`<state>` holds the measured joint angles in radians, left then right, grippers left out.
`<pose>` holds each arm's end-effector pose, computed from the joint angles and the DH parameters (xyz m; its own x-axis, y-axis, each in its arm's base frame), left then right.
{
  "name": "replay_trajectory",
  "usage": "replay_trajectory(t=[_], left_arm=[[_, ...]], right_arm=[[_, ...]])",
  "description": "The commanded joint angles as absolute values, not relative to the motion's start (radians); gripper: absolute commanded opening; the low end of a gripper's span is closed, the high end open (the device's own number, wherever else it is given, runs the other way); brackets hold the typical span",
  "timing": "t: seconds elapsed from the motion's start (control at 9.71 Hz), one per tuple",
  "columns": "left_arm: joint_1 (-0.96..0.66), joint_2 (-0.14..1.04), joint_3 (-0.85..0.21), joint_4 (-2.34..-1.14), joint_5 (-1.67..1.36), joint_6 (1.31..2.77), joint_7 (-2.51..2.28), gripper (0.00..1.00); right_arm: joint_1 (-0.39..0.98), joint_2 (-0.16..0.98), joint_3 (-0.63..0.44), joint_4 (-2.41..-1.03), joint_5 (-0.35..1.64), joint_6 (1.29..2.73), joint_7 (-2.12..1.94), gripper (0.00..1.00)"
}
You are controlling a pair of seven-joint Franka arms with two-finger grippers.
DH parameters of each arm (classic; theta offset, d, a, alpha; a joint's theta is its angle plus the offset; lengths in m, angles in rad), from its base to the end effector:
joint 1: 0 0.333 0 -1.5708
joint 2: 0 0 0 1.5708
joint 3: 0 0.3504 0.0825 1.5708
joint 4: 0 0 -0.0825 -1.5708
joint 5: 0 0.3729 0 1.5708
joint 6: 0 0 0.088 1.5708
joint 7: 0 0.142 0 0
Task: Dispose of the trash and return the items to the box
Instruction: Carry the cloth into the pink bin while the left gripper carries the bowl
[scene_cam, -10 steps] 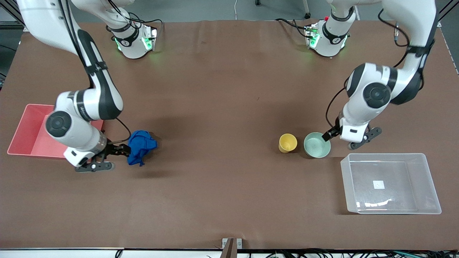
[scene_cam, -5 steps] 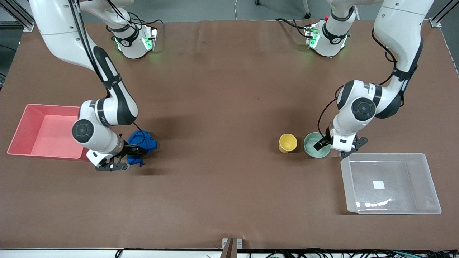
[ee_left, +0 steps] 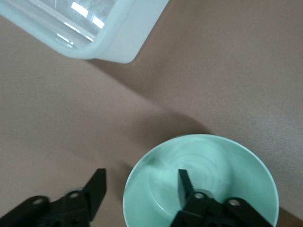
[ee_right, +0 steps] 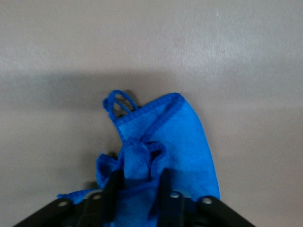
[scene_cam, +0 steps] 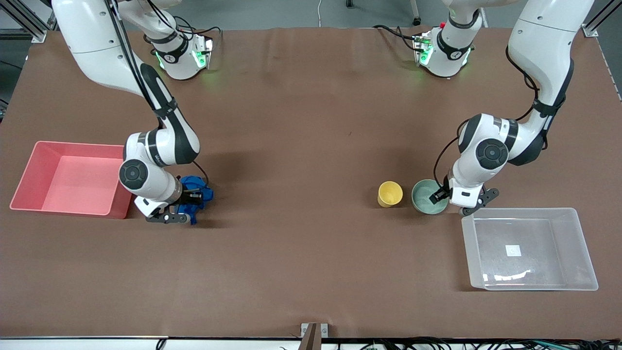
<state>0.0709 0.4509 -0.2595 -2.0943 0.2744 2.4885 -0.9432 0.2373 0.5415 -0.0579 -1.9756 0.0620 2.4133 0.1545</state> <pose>0.5773 -0.1046 0.2118 0.8494 0.5274 0.0165 0.5274 -0.8477 -0.0565 0.5990 0.1111 0.1866 0.9946 -0.0172 -0.1021 -0.0163 -0.9998 0.0093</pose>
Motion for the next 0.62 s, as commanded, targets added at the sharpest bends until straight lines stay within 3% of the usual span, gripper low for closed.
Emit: replay_trajectory(t=[0.0, 0.21, 0.41, 0.51], left_arm=[[0.083, 0.483, -0.264, -2.102, 0.298, 2.511, -0.957, 0.22], [0.083, 0.468, -0.267, -2.1, 0.298, 2.504, -0.956, 0.0], [0.081, 0.396, -0.27, -2.086, 0.296, 2.461, -0.951, 0.0], [0.08, 0.378, -0.282, -2.03, 0.288, 2.369, -0.95, 0.0]], right_arm=[[0.238, 0.497, -0.061, -2.003, 0.077, 2.346, 0.164, 0.01], [0.226, 0.437, -0.064, -2.002, 0.077, 2.287, 0.153, 0.01], [0.187, 0.367, -0.067, -1.987, 0.074, 2.225, 0.147, 0.01], [0.164, 0.333, -0.067, -1.971, 0.072, 2.182, 0.147, 0.01]])
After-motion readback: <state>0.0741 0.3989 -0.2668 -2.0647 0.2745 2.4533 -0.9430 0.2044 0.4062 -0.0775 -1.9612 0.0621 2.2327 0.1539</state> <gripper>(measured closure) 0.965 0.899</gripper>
